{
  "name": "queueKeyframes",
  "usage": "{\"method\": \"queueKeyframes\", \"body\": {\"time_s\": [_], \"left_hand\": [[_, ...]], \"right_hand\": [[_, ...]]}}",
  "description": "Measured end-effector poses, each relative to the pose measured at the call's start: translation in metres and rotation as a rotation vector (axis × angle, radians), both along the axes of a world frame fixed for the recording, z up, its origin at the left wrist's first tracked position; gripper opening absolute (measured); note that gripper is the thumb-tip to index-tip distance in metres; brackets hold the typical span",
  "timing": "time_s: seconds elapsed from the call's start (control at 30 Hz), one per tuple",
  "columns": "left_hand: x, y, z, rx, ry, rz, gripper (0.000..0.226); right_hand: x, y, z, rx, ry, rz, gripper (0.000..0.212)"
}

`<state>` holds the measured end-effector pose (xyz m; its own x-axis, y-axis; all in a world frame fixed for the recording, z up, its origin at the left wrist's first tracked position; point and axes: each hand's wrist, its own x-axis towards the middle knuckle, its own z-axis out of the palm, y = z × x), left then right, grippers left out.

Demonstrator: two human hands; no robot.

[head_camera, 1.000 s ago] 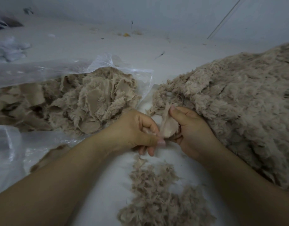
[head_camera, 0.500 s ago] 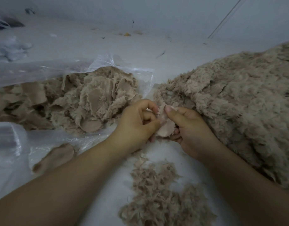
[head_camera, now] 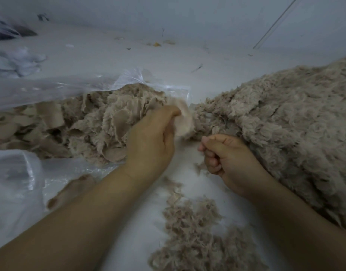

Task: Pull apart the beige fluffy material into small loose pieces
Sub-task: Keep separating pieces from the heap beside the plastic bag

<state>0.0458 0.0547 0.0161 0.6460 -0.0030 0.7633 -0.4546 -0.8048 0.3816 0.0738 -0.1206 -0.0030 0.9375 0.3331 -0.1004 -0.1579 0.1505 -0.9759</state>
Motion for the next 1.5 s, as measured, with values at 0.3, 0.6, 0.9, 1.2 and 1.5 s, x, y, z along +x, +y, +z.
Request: {"method": "queueKeyframes", "body": {"time_s": [0.3, 0.6, 0.9, 1.2, 1.5], "left_hand": [[0.007, 0.019, 0.007, 0.523, 0.438, 0.523, 0.010], [0.013, -0.011, -0.008, 0.376, 0.274, -0.119, 0.012], [0.015, -0.016, -0.027, 0.372, 0.439, -0.246, 0.031], [-0.002, -0.027, -0.011, -0.447, 0.440, -0.202, 0.017], [0.000, -0.021, -0.014, -0.652, 0.348, -0.076, 0.026]], "right_hand": [[-0.002, 0.000, 0.003, -0.027, 0.039, -0.013, 0.018], [-0.003, 0.002, 0.007, 0.034, 0.071, -0.017, 0.028], [-0.002, 0.003, 0.009, 0.066, 0.112, -0.065, 0.018], [-0.002, 0.001, 0.008, -0.010, 0.035, 0.031, 0.028], [0.000, 0.002, 0.007, 0.085, 0.109, -0.083, 0.035]]}}
